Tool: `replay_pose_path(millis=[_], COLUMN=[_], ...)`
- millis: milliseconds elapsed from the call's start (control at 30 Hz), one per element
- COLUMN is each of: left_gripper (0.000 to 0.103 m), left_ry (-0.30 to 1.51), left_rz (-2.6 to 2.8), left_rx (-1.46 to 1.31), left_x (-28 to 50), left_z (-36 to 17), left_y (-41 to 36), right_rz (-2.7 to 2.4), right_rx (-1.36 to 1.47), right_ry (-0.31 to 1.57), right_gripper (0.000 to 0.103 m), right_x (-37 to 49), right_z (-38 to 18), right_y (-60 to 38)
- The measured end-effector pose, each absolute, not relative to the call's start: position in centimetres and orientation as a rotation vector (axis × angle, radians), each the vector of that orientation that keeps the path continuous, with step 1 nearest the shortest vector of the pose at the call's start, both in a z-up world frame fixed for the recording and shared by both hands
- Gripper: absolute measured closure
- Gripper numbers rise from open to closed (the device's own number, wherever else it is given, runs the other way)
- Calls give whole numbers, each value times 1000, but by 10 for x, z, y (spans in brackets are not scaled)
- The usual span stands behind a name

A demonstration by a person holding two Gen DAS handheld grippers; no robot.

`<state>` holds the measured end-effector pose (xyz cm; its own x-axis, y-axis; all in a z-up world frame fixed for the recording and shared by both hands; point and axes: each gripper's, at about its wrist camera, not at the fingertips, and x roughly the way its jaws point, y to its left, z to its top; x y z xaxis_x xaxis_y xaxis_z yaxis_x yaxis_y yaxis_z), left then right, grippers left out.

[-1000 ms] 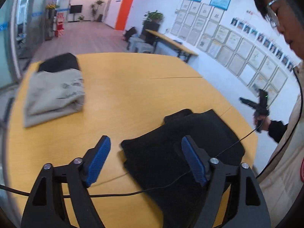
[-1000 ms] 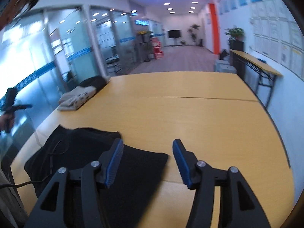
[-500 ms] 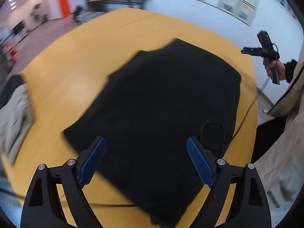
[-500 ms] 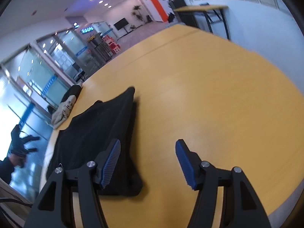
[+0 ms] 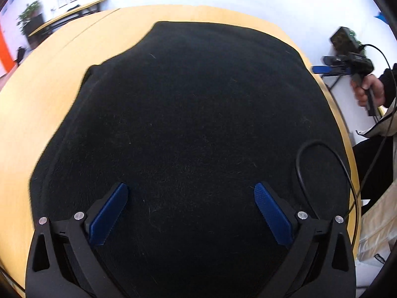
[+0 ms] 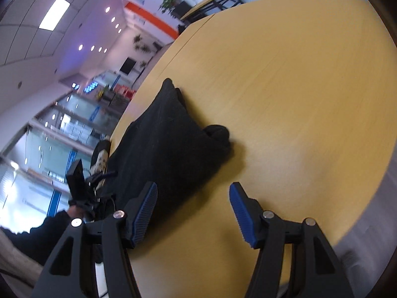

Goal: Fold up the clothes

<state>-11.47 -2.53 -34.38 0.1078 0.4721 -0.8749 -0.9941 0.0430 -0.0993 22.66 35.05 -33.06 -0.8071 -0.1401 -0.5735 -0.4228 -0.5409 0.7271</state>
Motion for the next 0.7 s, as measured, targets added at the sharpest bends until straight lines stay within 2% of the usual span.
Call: replay_pose_path(millis=[167, 367, 400, 433, 500, 567, 700], left_gripper=[0, 0, 0, 0, 0, 0, 0], left_ry=[748, 711, 708, 706, 706, 731, 645], left_rz=[1272, 1308, 1317, 1325, 1340, 1353, 1404], left_rx=[-858, -839, -840, -843, -849, -839, -719], left_x=[-116, -115, -115, -114, -113, -109, -95], left_z=[-350, -350, -350, -349, -348, -341, -302], left_y=[-19, -15, -12, -9, -3, 5, 41], right_rz=[2398, 2397, 2395, 2394, 2390, 2387, 2382], right_rx=[-794, -666, -672, -679, -692, -705, -728], right_ry=[1456, 1457, 1463, 1469, 1482, 1495, 1521], right_gripper=[37, 34, 41, 56, 65, 66, 66], right_x=[184, 151, 149, 147, 143, 140, 132], right_z=[-356, -357, -358, -358, -360, -361, -364], right_y=[323, 329, 333, 337, 346, 355, 372])
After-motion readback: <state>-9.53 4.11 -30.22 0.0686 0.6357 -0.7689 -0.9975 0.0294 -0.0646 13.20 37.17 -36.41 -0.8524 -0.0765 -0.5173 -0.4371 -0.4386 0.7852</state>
